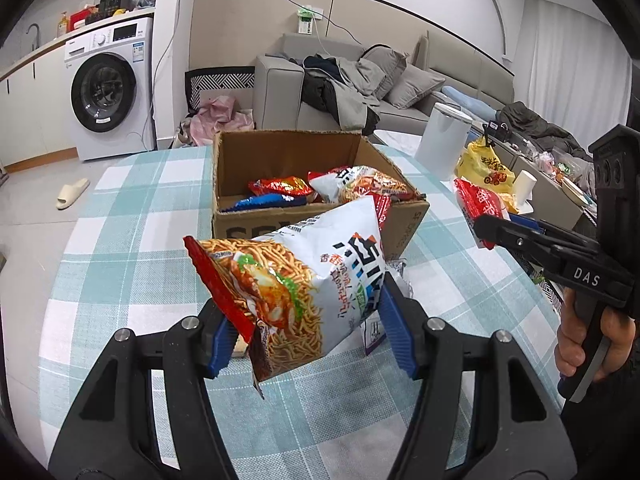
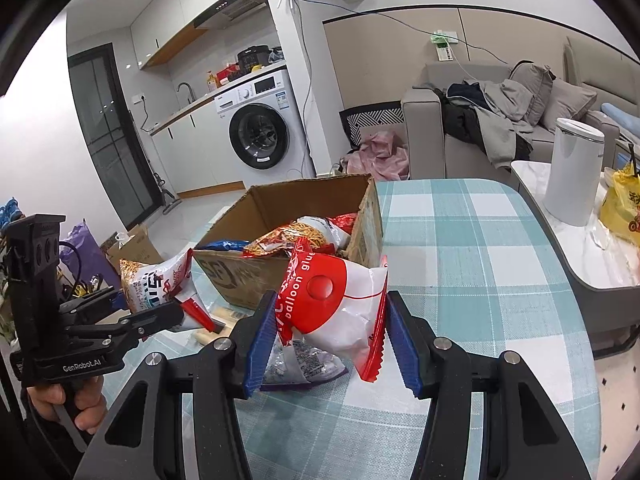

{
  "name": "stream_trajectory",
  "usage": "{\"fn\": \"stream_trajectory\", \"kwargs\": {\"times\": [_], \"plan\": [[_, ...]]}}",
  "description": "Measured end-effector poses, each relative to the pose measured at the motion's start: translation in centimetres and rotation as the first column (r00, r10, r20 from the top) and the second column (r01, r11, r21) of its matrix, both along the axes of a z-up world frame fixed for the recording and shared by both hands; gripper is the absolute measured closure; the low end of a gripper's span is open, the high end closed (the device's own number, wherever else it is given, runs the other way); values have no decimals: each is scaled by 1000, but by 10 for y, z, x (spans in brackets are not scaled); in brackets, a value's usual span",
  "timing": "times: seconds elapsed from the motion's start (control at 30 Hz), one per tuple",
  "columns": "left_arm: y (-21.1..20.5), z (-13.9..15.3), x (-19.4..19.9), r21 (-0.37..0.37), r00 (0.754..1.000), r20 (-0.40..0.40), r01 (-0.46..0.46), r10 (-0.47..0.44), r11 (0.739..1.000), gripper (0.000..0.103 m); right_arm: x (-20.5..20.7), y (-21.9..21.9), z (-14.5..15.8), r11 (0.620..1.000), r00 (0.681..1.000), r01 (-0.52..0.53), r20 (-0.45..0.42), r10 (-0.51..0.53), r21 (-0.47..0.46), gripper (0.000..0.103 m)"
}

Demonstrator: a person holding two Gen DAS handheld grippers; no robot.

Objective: Organize snacks
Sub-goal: 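Lift both packs and lower them into the cardboard box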

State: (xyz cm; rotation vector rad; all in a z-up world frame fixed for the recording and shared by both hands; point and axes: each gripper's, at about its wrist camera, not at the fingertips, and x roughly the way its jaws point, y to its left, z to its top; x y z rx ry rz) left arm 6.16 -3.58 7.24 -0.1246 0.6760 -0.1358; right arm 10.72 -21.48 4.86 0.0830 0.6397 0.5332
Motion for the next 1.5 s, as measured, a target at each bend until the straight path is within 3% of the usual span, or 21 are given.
{"fn": "stream_trajectory", "kwargs": {"times": [0.6, 1.13, 1.5], "plan": [[10, 18, 23, -10, 999, 23, -29, 29, 1000, 43, 12, 30, 14, 999, 999, -35, 13, 34, 24, 49], [21, 26, 82, 5, 998, 40, -53, 53, 999, 43, 41, 51, 22, 999, 1000, -21, 10, 21, 46, 49], [28, 15, 121, 7, 997, 30, -68, 68, 998, 43, 61, 66, 17, 1000, 1000, -17, -2, 17, 16, 49]]}}
